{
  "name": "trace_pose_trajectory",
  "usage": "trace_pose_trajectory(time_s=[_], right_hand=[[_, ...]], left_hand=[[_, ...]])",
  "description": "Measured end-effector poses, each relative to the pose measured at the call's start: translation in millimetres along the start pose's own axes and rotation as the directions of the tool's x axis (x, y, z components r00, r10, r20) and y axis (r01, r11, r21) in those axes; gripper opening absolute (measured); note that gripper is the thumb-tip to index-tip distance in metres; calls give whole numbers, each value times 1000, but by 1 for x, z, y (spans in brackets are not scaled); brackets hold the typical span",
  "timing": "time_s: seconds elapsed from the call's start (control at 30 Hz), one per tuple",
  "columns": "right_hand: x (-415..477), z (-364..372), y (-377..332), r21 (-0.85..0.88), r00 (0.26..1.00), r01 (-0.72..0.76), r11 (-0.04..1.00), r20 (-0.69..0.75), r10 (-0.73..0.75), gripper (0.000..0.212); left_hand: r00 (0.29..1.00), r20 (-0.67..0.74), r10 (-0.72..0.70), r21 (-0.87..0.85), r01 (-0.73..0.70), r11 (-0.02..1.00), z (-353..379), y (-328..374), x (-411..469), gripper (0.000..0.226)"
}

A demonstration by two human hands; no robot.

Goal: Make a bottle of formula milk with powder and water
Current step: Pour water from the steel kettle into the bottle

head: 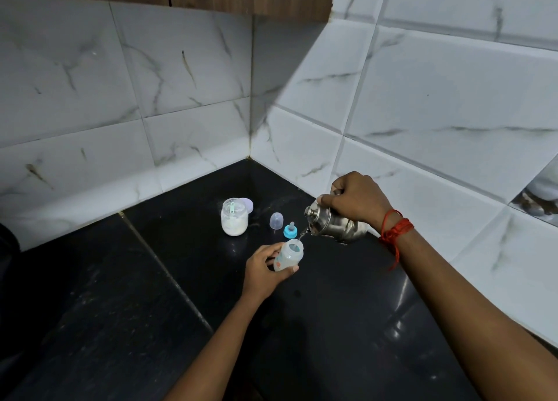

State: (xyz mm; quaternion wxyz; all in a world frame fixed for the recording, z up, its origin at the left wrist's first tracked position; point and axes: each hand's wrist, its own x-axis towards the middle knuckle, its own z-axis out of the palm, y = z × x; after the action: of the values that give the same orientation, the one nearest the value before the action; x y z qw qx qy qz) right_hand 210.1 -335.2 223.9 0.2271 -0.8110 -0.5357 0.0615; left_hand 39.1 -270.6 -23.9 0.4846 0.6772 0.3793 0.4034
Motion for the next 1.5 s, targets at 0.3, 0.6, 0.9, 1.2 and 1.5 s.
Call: trace_pose_trajectory(time_s=[0.3,0.6,0.9,1.2,1.5], right_hand=[[8,8,-8,-4,1000,-32,999,2,32,43],[20,8,-16,-26,998,-65,998,-11,65,43],[26,13,-18,-37,996,-89,995,2,89,40],[30,15,-18,-49,994,-108,993,-4,108,39],[31,15,-20,-62,994,-113,992,-13,113,34]], left_hand=[[999,39,14,2,-14,1000,-10,-5,14,60],[997,65,44,-18,-43,999,-15,-8,32,61],[996,81,41,-31,-38,999,-16,-10,42,60],[995,95,22,-3,-22,1000,-16,-16,44,61],[995,104,11,-9,-10,1000,-16,-23,44,59]])
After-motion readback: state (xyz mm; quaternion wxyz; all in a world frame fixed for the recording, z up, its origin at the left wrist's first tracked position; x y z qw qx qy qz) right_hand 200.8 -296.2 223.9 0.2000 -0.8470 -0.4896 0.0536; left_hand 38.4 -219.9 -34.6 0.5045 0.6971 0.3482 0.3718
